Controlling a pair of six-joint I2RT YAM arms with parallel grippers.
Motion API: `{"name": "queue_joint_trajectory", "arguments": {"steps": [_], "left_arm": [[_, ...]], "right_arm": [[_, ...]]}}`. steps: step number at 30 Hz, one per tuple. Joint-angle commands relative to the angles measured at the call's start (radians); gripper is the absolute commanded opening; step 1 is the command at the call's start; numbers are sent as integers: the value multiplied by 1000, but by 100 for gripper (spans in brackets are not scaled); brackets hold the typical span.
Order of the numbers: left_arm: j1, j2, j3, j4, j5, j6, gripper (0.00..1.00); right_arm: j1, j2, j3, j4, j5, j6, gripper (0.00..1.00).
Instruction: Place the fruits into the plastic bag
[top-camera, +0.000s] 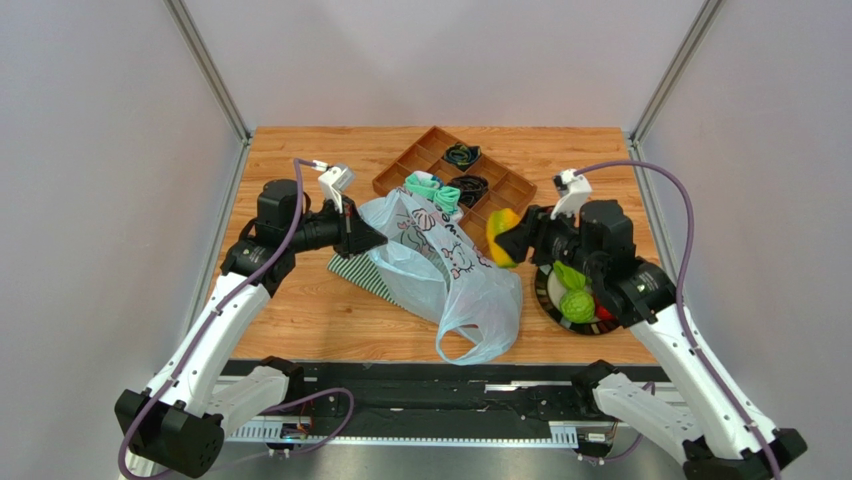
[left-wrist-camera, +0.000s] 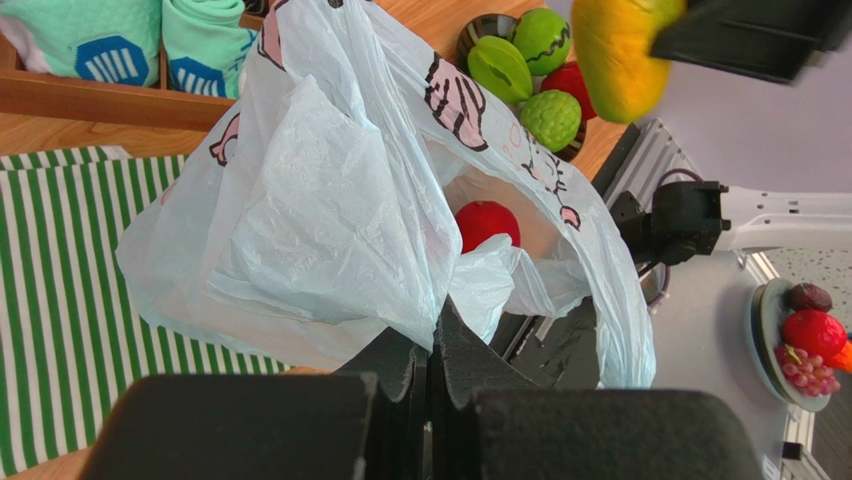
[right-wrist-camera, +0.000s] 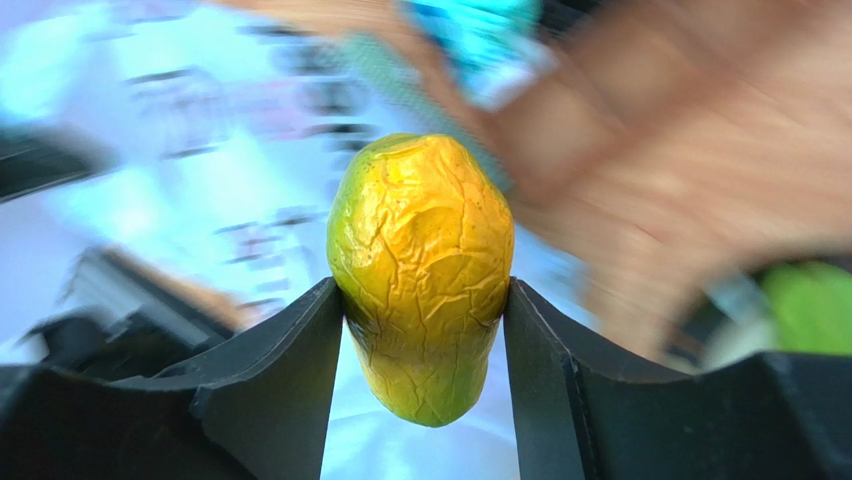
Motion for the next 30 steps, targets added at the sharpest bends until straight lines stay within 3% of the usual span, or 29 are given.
{"name": "queue_joint_trajectory", "arguments": {"steps": [1, 5, 11, 16, 23, 30], "left_arm": [[5, -10, -7, 32, 25, 6, 0], [5, -4, -8, 30, 22, 6, 0], [7, -9, -8, 27, 10, 11, 0], [10, -10, -8, 24, 5, 12, 0], [14, -7, -8, 32, 13, 6, 0], [16, -9, -10, 32, 13, 6, 0]], "right_arm": [[271, -10, 56, 258, 64, 47, 22], [550, 120, 133, 351, 87, -48, 22], [762, 398, 320, 250, 56, -99, 21], [790, 480, 332, 90, 56, -81, 19], [764, 310, 259, -174, 264, -6, 20], [667, 196, 239, -289, 392, 31, 21]]}}
